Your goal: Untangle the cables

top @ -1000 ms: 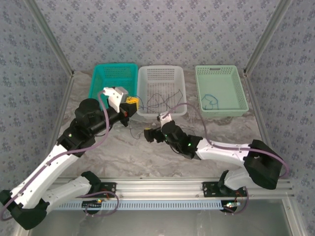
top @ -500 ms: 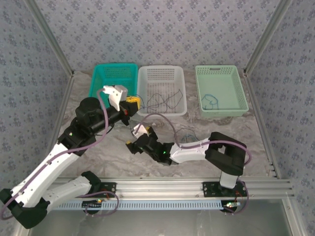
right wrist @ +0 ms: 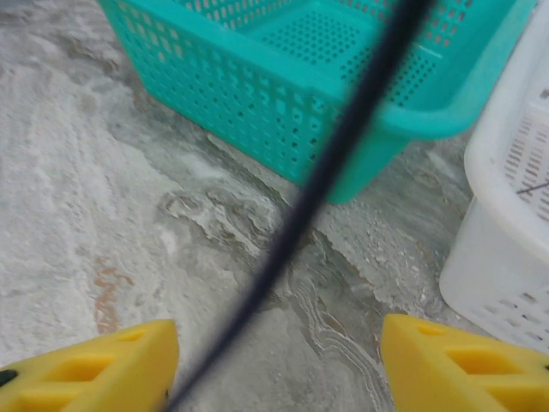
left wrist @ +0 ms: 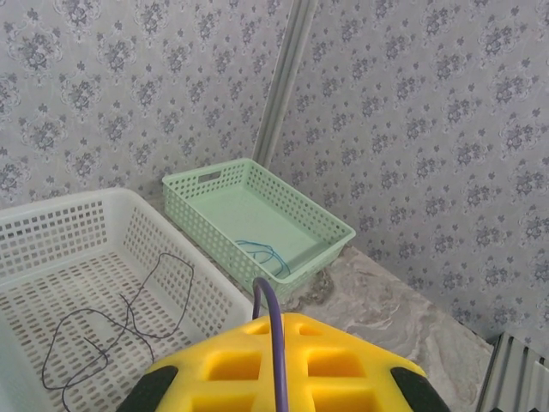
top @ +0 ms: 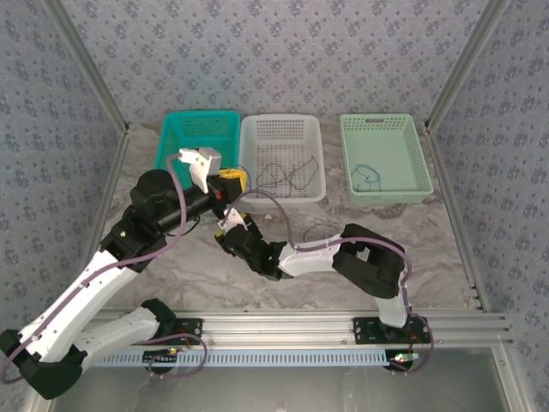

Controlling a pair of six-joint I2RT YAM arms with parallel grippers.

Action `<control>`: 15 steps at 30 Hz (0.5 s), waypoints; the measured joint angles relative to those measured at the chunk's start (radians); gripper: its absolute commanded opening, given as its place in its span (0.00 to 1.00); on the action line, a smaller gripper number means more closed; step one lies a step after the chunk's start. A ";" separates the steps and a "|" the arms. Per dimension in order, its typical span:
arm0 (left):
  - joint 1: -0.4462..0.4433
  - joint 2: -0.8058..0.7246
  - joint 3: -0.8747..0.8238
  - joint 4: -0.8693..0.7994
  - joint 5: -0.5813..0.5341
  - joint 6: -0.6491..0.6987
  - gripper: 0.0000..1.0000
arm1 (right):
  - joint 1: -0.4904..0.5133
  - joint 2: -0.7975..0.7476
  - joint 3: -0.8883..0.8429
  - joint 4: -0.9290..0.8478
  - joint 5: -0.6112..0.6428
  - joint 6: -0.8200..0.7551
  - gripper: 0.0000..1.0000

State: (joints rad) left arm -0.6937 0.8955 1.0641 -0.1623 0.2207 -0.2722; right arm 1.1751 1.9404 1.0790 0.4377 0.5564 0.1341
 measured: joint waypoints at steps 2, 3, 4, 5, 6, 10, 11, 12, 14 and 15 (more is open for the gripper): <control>0.000 0.000 0.025 -0.004 -0.001 0.002 0.04 | -0.010 0.009 -0.001 -0.006 -0.013 0.001 0.60; 0.000 0.000 0.042 -0.007 -0.004 0.006 0.04 | -0.012 0.010 -0.002 -0.011 -0.018 0.006 0.58; 0.000 0.000 0.059 -0.009 -0.005 0.011 0.04 | -0.013 0.010 -0.002 -0.016 -0.022 0.011 0.57; 0.000 0.000 0.081 -0.012 -0.005 0.018 0.04 | -0.013 0.010 -0.001 -0.019 -0.026 0.016 0.57; 0.000 0.000 0.102 -0.015 -0.005 0.024 0.04 | -0.013 0.010 -0.002 -0.025 -0.031 0.019 0.57; 0.000 0.018 0.210 -0.023 -0.004 0.057 0.04 | -0.012 0.010 -0.011 -0.056 -0.048 0.054 0.56; 0.000 0.024 0.232 -0.022 -0.004 0.066 0.04 | -0.012 0.010 -0.016 -0.060 -0.048 0.063 0.56; 0.000 0.032 0.261 -0.023 -0.004 0.078 0.04 | -0.012 0.010 -0.024 -0.064 -0.049 0.075 0.56; 0.000 0.052 0.309 -0.022 -0.003 0.098 0.04 | -0.012 0.009 -0.042 -0.069 -0.051 0.099 0.57; 0.000 0.064 0.332 -0.023 -0.003 0.108 0.04 | -0.013 0.009 -0.050 -0.073 -0.053 0.111 0.57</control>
State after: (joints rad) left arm -0.6933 0.9592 1.3960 -0.1848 0.2173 -0.1642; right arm 1.1625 1.9495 1.0290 0.3645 0.5030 0.2455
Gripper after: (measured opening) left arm 0.050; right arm 0.567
